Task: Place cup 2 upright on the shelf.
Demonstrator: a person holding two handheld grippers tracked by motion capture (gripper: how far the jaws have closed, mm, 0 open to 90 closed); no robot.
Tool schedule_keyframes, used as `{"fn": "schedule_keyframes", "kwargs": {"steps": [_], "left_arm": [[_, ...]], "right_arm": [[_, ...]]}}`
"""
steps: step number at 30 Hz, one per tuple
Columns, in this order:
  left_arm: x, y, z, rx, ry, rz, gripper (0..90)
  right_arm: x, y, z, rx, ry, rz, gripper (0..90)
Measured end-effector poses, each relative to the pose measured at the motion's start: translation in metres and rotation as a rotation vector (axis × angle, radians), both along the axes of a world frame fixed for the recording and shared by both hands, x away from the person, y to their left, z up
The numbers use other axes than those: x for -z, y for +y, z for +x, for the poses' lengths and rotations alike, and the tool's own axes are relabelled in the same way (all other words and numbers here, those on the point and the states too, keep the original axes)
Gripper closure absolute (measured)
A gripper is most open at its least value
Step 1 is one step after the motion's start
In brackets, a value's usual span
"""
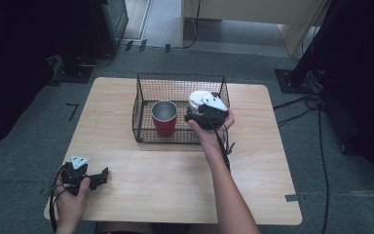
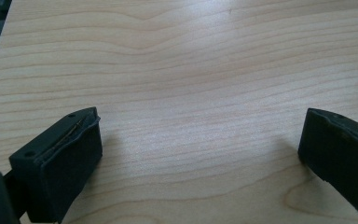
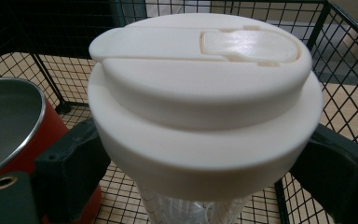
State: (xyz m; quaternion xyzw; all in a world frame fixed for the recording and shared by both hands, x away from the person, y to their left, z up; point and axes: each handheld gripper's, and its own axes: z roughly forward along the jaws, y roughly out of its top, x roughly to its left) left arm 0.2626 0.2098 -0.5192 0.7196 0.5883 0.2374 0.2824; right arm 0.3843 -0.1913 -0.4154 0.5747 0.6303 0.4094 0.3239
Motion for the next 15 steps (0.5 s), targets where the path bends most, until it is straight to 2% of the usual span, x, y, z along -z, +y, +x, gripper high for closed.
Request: {"fn": "schedule_keyframes", "kwargs": {"steps": [15], "left_arm": [[0.0000, 0.0000, 0.0000, 0.000, 0.000, 0.000, 0.0]], "right_arm": [[-0.0003, -0.0032, -0.0104, -0.027, -0.012, -0.003, 8.5]]}}
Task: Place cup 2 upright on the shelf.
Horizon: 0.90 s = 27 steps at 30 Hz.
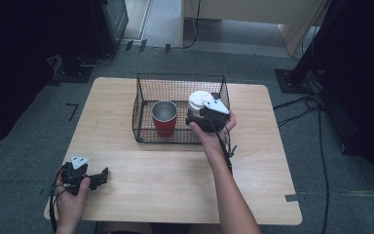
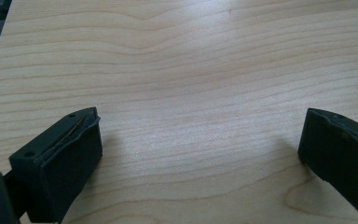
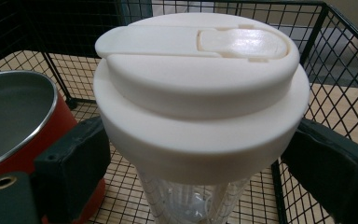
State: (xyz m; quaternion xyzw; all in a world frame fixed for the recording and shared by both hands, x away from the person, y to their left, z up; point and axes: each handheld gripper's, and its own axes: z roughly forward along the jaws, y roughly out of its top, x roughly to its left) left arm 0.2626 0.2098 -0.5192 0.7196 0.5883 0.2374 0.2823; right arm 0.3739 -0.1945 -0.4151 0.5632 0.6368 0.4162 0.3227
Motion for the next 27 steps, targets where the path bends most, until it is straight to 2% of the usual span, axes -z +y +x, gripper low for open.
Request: {"fn": "schedule_keyframes", "kwargs": {"steps": [15, 23, 27], "left_arm": [[0.000, 0.000, 0.000, 0.000, 0.000, 0.000, 0.0], [0.000, 0.000, 0.000, 0.000, 0.000, 0.000, 0.0], [0.000, 0.000, 0.000, 0.001, 0.000, 0.001, 0.0]], "right_arm": [[0.000, -0.005, -0.014, -0.017, -0.006, 0.001, 8.3], [0.001, -0.015, -0.027, -0.027, -0.023, -0.007, 8.3], [0.004, -0.024, -0.040, -0.043, -0.037, -0.010, 8.3]]}}
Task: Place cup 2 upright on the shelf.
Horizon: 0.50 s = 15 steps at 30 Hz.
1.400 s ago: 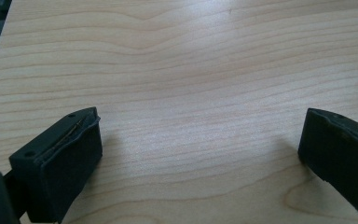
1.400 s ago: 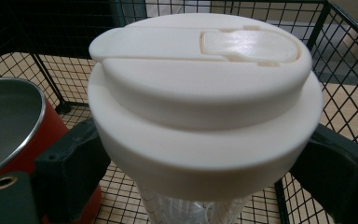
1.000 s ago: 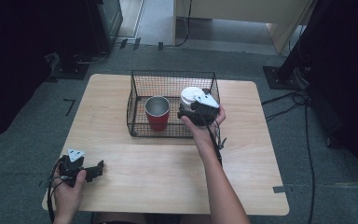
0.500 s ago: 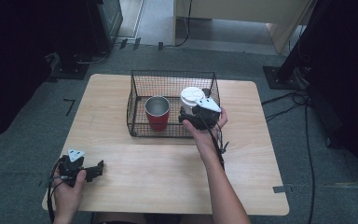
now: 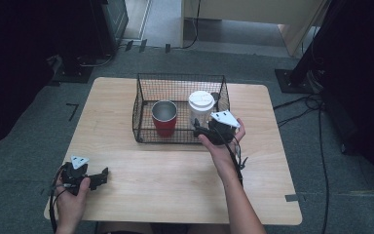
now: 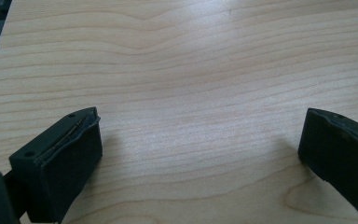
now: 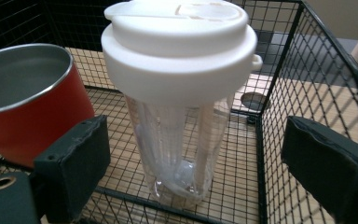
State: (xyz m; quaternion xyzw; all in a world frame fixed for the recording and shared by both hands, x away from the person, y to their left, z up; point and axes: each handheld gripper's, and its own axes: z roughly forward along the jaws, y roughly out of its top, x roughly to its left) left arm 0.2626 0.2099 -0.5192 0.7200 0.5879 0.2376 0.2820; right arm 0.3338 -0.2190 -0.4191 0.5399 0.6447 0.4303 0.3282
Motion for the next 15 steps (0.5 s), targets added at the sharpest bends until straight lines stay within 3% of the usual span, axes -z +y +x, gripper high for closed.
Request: {"fn": "schedule_keyframes", "kwargs": {"steps": [15], "left_arm": [[0.000, 0.000, 0.000, -0.001, -0.001, -0.001, 0.0]], "right_arm": [[0.007, -0.037, -0.038, 0.025, -0.029, 0.024, 8.3]]}}
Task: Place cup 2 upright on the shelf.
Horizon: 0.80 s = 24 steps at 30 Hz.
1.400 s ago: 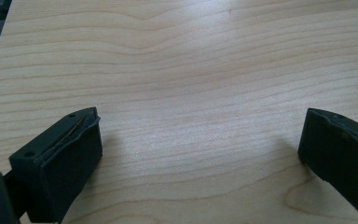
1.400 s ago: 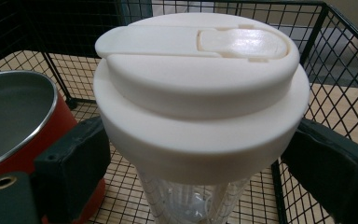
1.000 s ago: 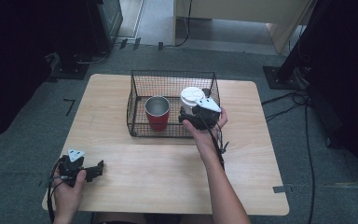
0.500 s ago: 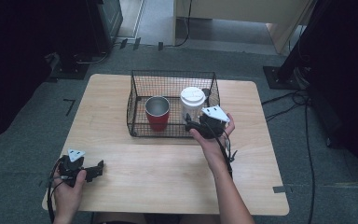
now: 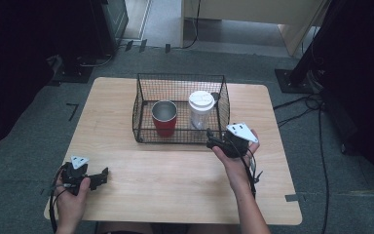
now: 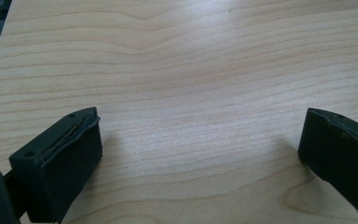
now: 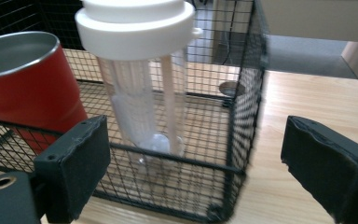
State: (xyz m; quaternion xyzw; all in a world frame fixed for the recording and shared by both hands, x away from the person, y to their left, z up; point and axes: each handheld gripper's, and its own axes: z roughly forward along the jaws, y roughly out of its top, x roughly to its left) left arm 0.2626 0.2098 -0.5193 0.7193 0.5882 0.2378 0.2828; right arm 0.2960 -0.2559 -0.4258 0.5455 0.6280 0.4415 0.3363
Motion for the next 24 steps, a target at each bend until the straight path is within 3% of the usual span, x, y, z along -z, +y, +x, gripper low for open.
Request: {"fn": "schedule_keyframes", "kwargs": {"steps": [24], "left_arm": [[0.000, 0.000, 0.000, 0.002, 0.001, 0.002, 0.0]], "right_arm": [[0.040, -0.074, -0.047, 0.111, 0.063, 0.020, 8.6]]}}
